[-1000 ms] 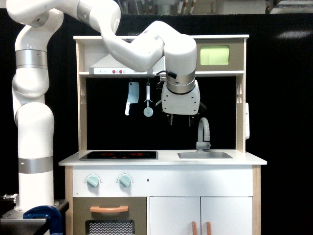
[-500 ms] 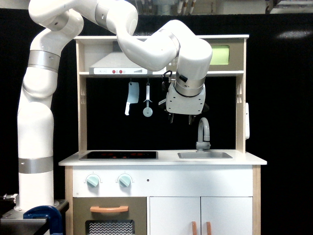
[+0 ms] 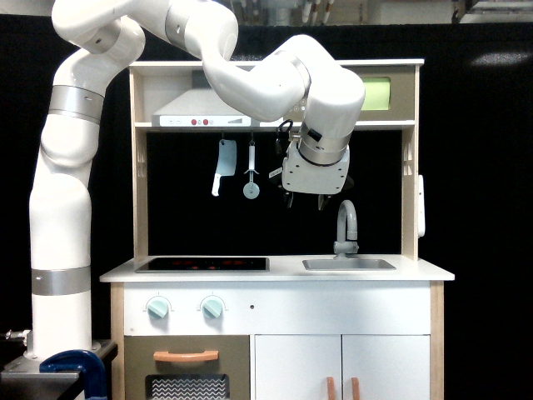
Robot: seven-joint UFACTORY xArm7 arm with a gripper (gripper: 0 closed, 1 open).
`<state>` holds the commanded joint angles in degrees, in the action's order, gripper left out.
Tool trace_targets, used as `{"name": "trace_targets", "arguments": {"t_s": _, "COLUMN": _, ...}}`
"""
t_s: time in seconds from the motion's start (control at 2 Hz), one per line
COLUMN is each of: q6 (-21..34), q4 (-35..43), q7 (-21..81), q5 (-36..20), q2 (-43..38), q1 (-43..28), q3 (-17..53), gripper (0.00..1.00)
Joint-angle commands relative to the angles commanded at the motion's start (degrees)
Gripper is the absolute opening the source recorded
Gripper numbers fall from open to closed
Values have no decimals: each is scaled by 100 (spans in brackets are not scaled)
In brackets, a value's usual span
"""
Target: Open the oven door
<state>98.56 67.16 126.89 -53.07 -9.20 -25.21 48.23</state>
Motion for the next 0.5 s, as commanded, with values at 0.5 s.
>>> {"name": "trace_targets", "arguments": {"t_s": 0.5, "q6": -187, "q4": 115, "q7": -825, "q5": 94, "q2": 603, "q1": 22, "q3": -543, "gripper": 100}}
